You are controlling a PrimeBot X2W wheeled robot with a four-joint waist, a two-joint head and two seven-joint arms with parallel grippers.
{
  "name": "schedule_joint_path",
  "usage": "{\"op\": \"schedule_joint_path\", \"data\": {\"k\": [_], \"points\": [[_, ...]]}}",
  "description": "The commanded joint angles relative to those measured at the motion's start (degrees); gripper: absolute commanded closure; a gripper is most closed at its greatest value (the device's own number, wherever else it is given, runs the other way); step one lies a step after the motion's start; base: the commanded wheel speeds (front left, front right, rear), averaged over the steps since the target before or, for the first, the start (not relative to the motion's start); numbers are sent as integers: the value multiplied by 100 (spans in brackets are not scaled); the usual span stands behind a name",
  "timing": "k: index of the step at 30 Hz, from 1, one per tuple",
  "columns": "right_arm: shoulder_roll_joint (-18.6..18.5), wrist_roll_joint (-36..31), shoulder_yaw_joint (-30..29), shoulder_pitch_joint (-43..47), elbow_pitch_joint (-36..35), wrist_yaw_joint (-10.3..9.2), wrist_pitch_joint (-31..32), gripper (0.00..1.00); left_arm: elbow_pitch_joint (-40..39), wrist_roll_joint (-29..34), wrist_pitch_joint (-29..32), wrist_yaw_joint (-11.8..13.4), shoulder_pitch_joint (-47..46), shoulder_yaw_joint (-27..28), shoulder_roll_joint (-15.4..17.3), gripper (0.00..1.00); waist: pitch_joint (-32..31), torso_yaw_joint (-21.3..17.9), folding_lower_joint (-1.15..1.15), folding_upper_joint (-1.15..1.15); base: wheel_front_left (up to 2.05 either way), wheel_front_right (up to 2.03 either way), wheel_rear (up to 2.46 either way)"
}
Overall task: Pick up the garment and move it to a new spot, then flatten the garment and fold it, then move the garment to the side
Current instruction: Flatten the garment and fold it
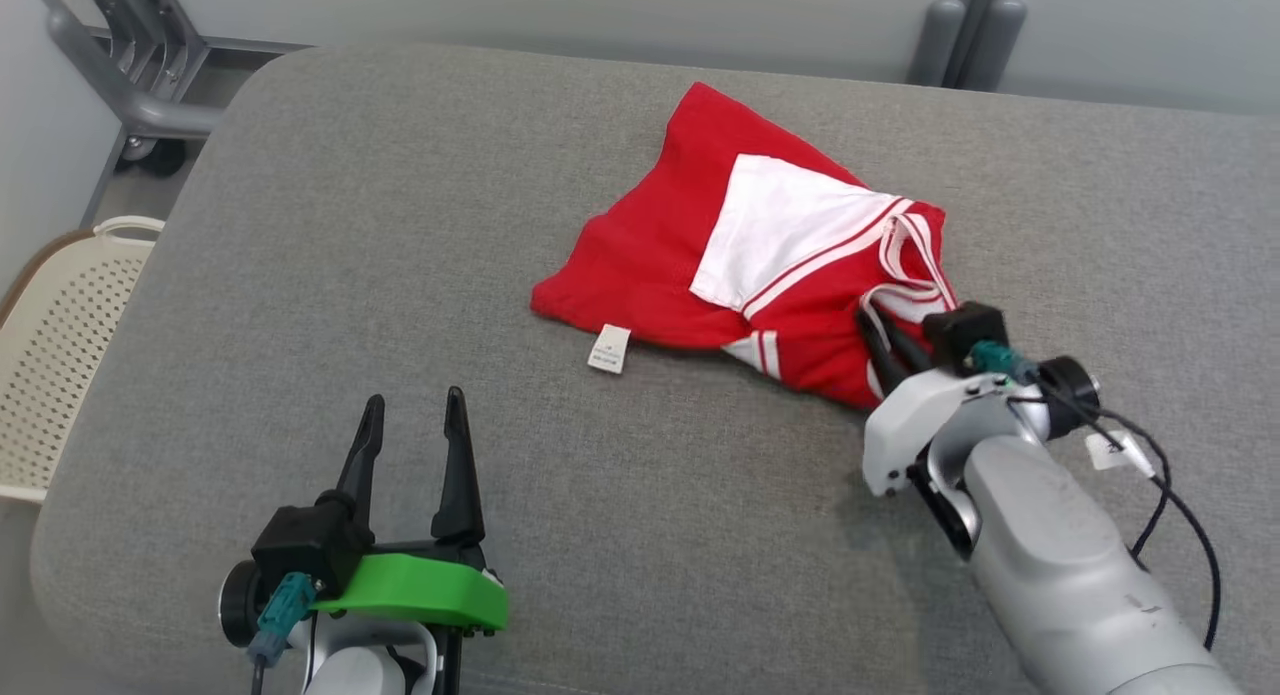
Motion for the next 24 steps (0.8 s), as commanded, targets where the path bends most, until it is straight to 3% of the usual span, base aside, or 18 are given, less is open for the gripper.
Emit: {"op": "schedule_joint_path", "data": {"k": [1,5,11,24], "points": [[-64,-175,-280,-99,-192,-4,-38,100,-22,-17,-1,27,62,9,4,0,-59,-139,0,0,0,0,0],[-221,-680,-1274,175,-887,-4,-38,100,-43,-8,-1,27,91,-21,4,0,-105,-277,0,0,0,0,0],[-394,-985,-2163,876,-1636,-4,-39,100,-36,59,-1,2,158,16,5,0,-135,-413,0,0,0,0,0],[-113,-938,-2612,2135,-1953,-4,-41,100,24,143,-1,-41,192,52,6,0,-167,-608,0,0,0,0,0]]}}
